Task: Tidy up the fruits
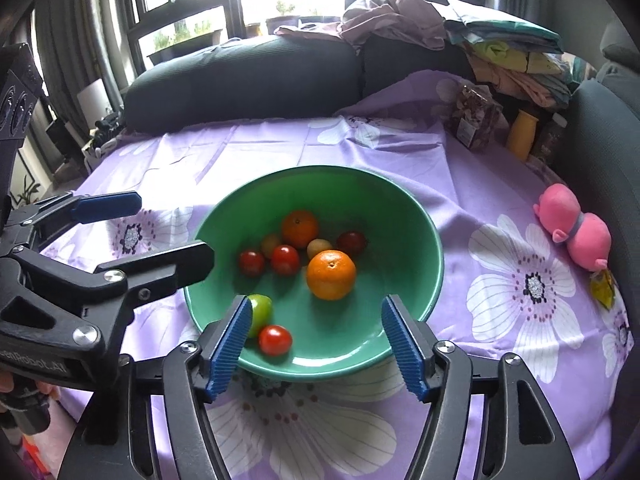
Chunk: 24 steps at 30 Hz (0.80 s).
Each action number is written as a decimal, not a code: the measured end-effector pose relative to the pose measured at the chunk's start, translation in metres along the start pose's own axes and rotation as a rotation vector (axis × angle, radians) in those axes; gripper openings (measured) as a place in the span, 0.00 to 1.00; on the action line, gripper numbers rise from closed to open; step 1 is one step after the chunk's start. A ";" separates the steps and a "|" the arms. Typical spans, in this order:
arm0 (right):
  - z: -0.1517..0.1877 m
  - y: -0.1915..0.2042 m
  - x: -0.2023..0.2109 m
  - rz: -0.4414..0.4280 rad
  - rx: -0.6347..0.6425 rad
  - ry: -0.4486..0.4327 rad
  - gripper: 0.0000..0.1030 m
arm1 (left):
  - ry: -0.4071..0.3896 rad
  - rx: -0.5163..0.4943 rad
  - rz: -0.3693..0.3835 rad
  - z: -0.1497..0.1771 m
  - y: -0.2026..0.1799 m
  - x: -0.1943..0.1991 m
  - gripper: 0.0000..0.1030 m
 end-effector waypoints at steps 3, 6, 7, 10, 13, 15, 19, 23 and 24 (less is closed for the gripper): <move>-0.002 -0.001 0.010 0.006 0.011 -0.019 0.69 | -0.023 -0.001 -0.023 -0.004 0.002 0.008 0.99; -0.003 -0.001 0.014 0.004 0.015 -0.029 0.69 | 0.003 0.021 0.006 -0.005 0.000 0.011 0.99; -0.004 0.000 0.017 0.004 0.017 -0.034 0.69 | 0.011 0.023 0.019 -0.004 -0.002 0.012 0.99; -0.005 0.000 0.020 0.000 0.019 -0.038 0.69 | -0.016 -0.034 0.001 -0.005 -0.009 0.016 0.99; -0.005 0.000 0.022 -0.001 0.019 -0.040 0.69 | -0.007 -0.064 -0.033 -0.004 -0.012 0.015 0.99; -0.005 0.000 0.022 -0.001 0.017 -0.041 0.69 | 0.022 -0.026 0.039 -0.004 -0.012 0.013 0.99; -0.005 -0.002 0.021 0.005 0.008 -0.040 0.69 | 0.001 -0.085 -0.073 -0.005 -0.013 0.011 0.99; -0.005 -0.004 0.020 0.005 0.004 -0.038 0.69 | 0.008 -0.094 -0.134 -0.005 -0.009 0.005 0.99; -0.004 -0.004 0.020 0.005 0.003 -0.037 0.69 | 0.006 -0.098 -0.146 -0.006 -0.008 0.005 0.99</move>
Point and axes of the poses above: each gripper's, at about its wrist camera, not at the fingertips, and x roughly against the way its jaws point, y to its left, z to its underside, the point moved 4 cm from there along -x, roughly the way its jaws point, and after that the axes turned 15 degrees about -y, right-handed, at the moved point
